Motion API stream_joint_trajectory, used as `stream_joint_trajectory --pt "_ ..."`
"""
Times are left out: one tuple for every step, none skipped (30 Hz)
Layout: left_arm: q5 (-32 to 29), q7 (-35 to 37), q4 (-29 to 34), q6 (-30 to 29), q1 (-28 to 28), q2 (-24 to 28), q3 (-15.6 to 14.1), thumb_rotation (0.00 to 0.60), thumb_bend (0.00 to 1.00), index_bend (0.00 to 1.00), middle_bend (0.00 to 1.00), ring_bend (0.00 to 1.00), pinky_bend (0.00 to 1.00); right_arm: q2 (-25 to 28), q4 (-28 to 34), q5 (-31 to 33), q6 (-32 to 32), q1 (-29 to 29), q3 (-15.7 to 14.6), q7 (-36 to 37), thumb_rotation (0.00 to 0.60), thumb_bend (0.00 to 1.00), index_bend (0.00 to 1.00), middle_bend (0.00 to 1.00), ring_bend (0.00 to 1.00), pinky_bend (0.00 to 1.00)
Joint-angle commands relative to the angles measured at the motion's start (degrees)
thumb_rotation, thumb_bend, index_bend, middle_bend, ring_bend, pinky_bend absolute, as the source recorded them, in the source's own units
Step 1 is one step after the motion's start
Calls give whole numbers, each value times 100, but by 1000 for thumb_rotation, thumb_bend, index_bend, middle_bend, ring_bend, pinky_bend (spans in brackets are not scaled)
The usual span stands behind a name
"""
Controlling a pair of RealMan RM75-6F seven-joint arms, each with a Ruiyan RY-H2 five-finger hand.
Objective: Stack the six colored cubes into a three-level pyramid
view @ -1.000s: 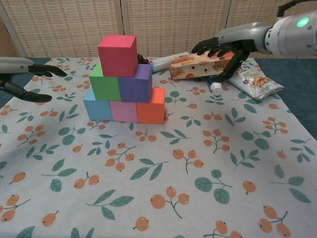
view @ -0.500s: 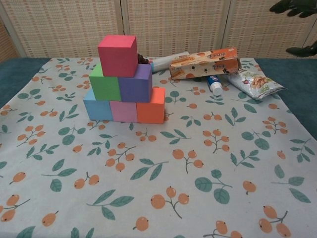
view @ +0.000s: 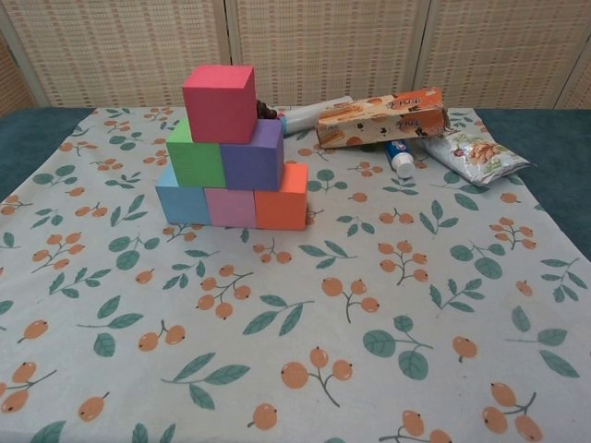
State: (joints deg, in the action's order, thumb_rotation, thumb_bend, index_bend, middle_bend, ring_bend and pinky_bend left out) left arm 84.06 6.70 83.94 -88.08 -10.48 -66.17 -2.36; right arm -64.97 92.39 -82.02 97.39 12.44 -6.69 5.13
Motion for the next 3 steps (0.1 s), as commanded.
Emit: stream_joint_trajectory --pt "120 -155 58 -72 103 -57 -69 600 296 99 1 0 0 -175 -190 -237 263 -335 -72 35 600 306 0 0 0 0" --pt "147 -185 79 -59 114 -58 -80 600 296 98 1 0 0 -182 -202 -285 264 -371 -72 33 600 306 0 0 0 0" --pt "166 -213 106 -27 123 -54 -86 600 295 97 1 0 0 -177 -207 -368 251 -395 -68 46 600 306 0 0 0 0"
